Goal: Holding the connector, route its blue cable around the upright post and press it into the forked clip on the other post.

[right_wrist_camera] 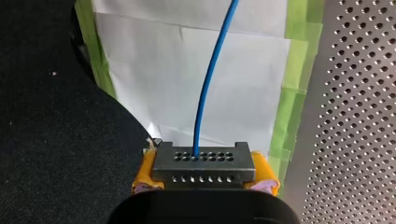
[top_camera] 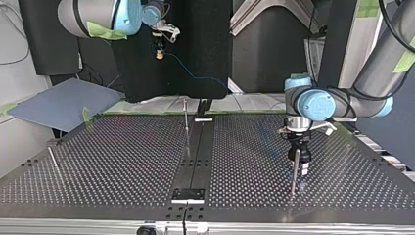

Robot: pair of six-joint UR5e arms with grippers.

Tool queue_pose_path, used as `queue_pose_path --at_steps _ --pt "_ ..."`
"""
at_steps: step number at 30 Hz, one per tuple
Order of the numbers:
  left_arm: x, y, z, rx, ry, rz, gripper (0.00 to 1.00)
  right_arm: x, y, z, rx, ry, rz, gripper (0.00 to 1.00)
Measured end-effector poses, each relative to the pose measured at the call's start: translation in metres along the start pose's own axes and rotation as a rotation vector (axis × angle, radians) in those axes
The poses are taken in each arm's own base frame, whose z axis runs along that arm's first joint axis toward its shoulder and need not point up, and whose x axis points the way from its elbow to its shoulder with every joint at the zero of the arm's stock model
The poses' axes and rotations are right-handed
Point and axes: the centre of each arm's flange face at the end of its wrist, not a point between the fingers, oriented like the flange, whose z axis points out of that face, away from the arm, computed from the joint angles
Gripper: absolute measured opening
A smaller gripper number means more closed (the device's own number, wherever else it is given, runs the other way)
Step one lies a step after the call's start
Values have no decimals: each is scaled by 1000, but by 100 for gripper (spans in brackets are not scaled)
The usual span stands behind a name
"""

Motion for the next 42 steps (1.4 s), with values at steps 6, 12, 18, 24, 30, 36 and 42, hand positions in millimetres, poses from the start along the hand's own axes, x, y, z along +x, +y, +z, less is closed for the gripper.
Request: queue_pose_path --at_steps 6,12,18,24,30,36,42 --pt "0 1 0 -4 -1 0 75 21 -4 2 4 -2 39 0" --pt "0 1 0 -4 -1 0 75 45 -5 5 9 -3 61 0" --pt "0 1 0 -4 0 0 75 70 -9 7 34 -5 62 0" --pt "0 2 0 -6 1 1 75 101 -12 13 61 35 70 0" --pt "0 2 0 -7 1 1 75 132 -12 20 92 94 79 0" --pt "0 2 0 -11 -1 1 75 160 -8 25 112 146 84 0" --pt "-1 3 0 -16 -3 1 75 181 -2 23 113 178 75 0"
